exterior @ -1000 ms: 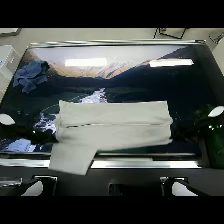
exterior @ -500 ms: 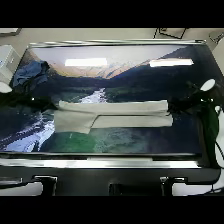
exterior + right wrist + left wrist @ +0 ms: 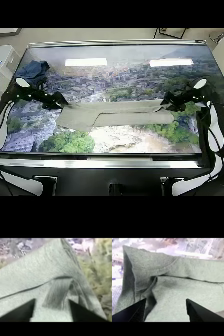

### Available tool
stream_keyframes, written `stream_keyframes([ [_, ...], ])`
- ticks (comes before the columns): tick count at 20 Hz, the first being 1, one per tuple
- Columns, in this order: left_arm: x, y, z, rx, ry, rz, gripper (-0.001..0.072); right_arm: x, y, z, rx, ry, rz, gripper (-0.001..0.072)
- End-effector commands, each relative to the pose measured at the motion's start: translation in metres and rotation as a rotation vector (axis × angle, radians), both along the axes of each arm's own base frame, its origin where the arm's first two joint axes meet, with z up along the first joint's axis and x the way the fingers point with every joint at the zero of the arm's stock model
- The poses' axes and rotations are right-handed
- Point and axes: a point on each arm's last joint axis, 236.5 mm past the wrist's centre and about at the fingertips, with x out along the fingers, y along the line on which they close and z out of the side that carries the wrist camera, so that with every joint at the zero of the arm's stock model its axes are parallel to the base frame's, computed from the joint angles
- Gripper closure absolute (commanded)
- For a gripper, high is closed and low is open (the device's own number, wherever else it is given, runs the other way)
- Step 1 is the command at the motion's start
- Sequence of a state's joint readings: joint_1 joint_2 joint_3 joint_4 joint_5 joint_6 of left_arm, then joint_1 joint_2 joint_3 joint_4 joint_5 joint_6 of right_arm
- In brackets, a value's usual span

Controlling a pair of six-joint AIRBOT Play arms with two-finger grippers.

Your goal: Fold the clothes and pants, and hang the long-sleeved shirts on hangers.

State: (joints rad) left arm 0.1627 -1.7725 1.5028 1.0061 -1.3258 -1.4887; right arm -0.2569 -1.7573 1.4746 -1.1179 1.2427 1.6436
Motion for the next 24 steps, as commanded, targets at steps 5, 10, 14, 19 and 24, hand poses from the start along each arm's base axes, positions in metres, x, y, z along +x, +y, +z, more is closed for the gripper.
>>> stream_keyframes([
  [5, -0.006, 0.015, 0.046, -0.011, -0.026, -0.021, 0.0146, -0.034, -0.056, -0.009, -0.009, 0.13, -0.031, -0.0004],
  [10, -0.006, 0.001, 0.08, -0.019, -0.101, -0.039, 0.0146, -0.014, -0.03, -0.023, 0.115, 0.064, 0.001, -0.0007],
  [14, -0.008, -0.015, 0.088, -0.032, -0.116, -0.068, 0.0146, -0.007, -0.009, -0.03, 0.235, 0.06, -0.009, -0.0006],
  [19, -0.011, -0.032, 0.088, -0.034, -0.115, -0.107, 0.0146, -0.018, 0.015, -0.036, 0.31, 0.106, 0.06, 0.0254],
  [24, -0.016, -0.06, 0.088, -0.037, -0.119, -0.165, 0.0259, -0.022, 0.036, 0.016, 0.403, 0.018, 0.166, 0.0666],
])
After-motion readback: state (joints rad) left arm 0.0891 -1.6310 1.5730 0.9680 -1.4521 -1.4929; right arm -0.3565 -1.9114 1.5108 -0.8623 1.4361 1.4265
